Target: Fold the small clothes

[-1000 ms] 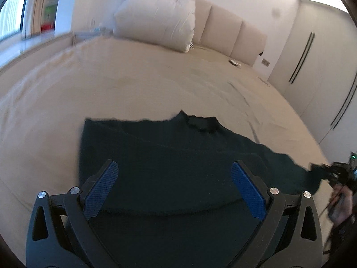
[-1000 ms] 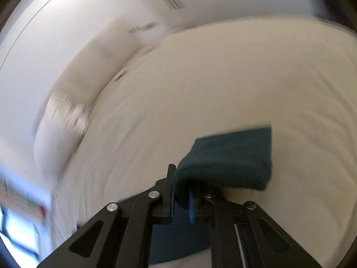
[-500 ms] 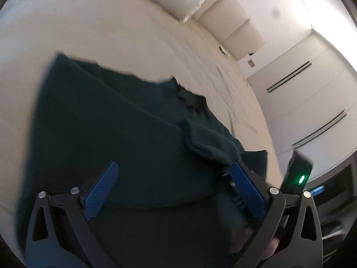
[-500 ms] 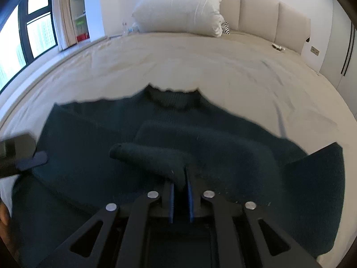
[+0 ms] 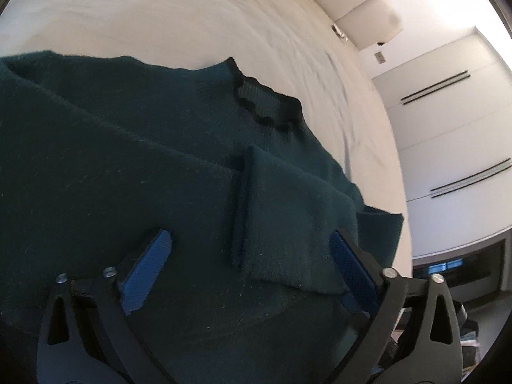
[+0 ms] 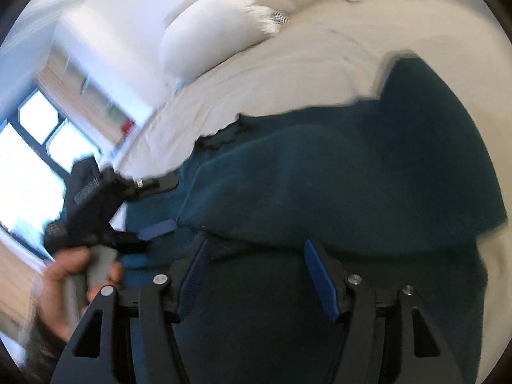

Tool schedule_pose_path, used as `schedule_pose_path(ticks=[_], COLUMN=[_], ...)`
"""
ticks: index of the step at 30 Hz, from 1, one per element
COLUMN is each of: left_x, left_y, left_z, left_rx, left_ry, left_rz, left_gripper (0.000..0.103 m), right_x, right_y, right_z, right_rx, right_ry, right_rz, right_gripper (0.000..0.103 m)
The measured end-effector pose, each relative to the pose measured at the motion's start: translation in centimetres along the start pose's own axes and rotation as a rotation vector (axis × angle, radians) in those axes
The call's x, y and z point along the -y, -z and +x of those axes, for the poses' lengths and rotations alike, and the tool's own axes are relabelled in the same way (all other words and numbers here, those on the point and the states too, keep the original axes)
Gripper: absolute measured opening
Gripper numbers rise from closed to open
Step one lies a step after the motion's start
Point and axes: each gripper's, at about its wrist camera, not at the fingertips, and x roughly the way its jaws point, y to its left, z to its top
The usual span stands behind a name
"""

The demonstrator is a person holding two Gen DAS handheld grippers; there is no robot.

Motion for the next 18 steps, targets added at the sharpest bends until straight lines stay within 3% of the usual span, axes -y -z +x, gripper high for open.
schedule_pose_path(ticks=[1,3,5,7,9,11,14,18], left_x=[0.3,0.9,0.8,0.6,0.5,0.8,1.4,1.7], left_y=[0.2,0.4,0.4,0.3,0.4,0.5,1.0,1.5], left_z=[0.2,0.5,0.8,1.1,1.2,1.3,0.0,-3.5], left_rx=[-0.012,-0.024,-0.040,-0.046,-0.045,-0.044,-0.017,0.088], left_ry=[-0.016,-0.033,-0.032,-0.043,-0.044,-0.044,-0.029,-0.046], left_rz=[0.010,0.019,0.010,-0.007,-0.011,0.001,0.016,0.063], left_gripper=[0.082,0.072,0.048,0.031,0.025,0.010,0.009,0.008], right_x=[0.7,2.5,3.8,4.6,5.1,5.4,5.9,7.5], right_y=[0.2,0.4,0.5,0.8,1.1,1.1,1.1,1.3], right_z=[-0.9,-2.0,-2.7,-3.2,-3.4,-3.3,-3.3,-3.5], right_rx=[0.012,0.041,0.061,0.071,0.081,0.083,0.102,0.154], right_ry=[-0.021,-0.057,-0.088,-0.114,-0.143,-0.156,-0.190,-0.245], right_rz=[0.042,0.130,0.194,0.238,0.276,0.299,0.336,0.440], right_gripper=[0.065,0.065,0.066,0.066,0.066,0.066,0.066,0.070])
